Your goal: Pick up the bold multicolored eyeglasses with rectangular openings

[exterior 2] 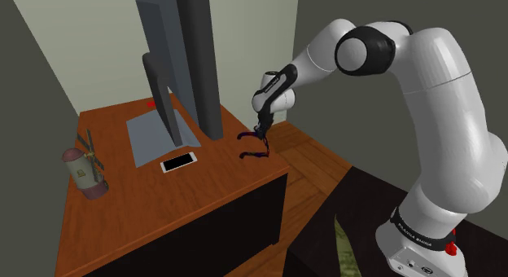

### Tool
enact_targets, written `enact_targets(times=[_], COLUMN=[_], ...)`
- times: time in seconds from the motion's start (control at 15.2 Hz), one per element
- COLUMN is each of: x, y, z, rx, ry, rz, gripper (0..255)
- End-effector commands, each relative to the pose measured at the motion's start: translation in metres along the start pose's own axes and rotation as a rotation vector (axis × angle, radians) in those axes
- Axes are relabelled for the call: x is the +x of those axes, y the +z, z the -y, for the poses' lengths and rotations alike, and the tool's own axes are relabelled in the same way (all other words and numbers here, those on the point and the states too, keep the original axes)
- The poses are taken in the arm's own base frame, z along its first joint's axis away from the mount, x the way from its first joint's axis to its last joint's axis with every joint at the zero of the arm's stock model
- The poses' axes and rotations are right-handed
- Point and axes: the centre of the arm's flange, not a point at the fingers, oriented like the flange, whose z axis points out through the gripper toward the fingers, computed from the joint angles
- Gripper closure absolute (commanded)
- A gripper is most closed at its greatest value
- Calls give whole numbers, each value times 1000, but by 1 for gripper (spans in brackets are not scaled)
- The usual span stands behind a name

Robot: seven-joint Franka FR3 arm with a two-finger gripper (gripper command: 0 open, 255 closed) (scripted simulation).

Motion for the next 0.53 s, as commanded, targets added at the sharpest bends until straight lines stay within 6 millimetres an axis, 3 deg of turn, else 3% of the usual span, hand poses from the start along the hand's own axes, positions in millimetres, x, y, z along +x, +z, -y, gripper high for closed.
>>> enact_targets(times=[0.0, 0.33, 0.46], x=[2, 5, 5], y=[-11, -37, -37], z=[0, 0, 0], rx=[0, 0, 0], ry=[0, 0, 0], rz=[0, 0, 0], gripper=[255, 255, 255])
